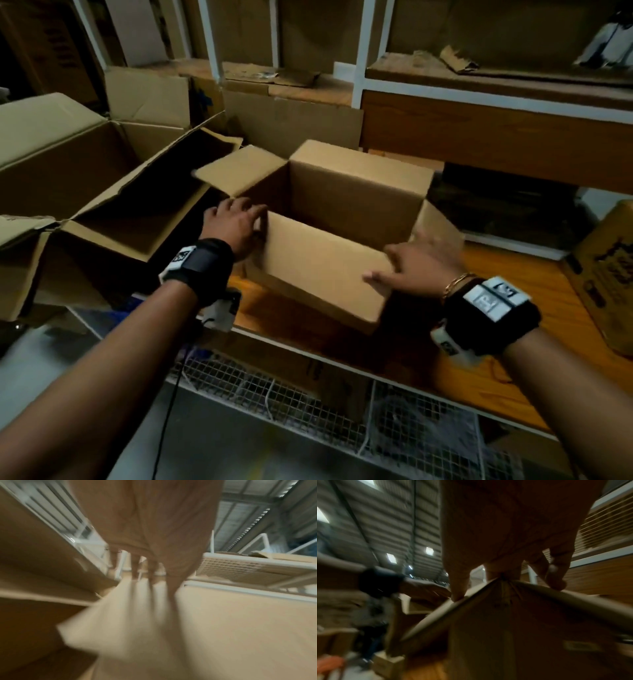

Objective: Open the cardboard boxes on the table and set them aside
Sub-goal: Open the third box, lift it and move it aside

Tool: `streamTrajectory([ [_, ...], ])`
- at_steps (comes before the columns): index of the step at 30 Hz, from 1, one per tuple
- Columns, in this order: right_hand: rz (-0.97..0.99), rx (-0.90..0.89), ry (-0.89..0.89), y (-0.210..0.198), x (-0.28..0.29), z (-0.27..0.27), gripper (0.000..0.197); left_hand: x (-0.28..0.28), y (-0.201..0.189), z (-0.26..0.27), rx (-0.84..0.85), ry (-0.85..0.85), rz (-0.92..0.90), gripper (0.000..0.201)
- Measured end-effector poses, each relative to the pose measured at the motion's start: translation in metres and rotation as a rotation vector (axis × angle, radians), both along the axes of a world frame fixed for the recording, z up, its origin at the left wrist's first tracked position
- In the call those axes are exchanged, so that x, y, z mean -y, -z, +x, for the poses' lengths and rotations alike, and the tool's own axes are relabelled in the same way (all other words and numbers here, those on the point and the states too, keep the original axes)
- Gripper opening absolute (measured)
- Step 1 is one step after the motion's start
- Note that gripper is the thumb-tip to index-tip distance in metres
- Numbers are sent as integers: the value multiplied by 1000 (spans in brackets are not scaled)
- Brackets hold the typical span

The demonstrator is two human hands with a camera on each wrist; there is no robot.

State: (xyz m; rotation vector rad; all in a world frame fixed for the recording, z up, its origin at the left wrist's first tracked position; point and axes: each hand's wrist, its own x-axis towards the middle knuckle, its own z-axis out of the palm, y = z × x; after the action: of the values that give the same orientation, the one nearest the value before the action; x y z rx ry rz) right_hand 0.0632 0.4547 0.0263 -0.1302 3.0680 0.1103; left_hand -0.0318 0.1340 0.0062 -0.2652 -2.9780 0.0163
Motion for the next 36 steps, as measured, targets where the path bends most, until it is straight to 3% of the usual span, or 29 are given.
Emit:
streamTrajectory([
  [2, -42, -28, -170, 1, 26, 6, 63, -23, 2, 8, 34, -24, 173, 52],
  [4, -105, -9, -288, 1, 46, 6, 63, -63, 8, 30, 175, -22, 290, 63],
  [8, -219, 45, -345, 3, 40, -2, 46, -110, 23, 66, 254, -27, 370, 71],
  [12, -125, 161, -121, 6, -17, -17, 69, -95, 22, 57, 277, -19, 446, 59],
  [15, -142, 76, 4, 14, -49, -24, 88, -90, 19, 45, 331, 42, 516, 57],
  [18, -99, 17, 21, 19, -47, -28, 79, -87, 12, 37, 374, 54, 548, 57],
  [21, -77, -44, 139, 16, -46, -35, 85, -73, 6, 31, 398, 66, 538, 60],
  [26, -470, 169, 126, 4, -64, -43, 77, -76, 5, 43, 250, -123, 320, 62],
  [29, -463, 224, 121, 9, -59, -44, 65, -90, 11, 58, 397, -227, 321, 80],
  [32, -476, 235, 136, 7, -49, -39, 65, -88, 14, 75, 392, -219, 396, 77],
  [34, -600, 208, 167, 11, -49, -32, 73, -84, 16, 94, 344, -195, 408, 74],
  [36, -589, 50, 190, 19, -52, -16, 77, -81, 15, 120, 214, -197, 344, 69],
])
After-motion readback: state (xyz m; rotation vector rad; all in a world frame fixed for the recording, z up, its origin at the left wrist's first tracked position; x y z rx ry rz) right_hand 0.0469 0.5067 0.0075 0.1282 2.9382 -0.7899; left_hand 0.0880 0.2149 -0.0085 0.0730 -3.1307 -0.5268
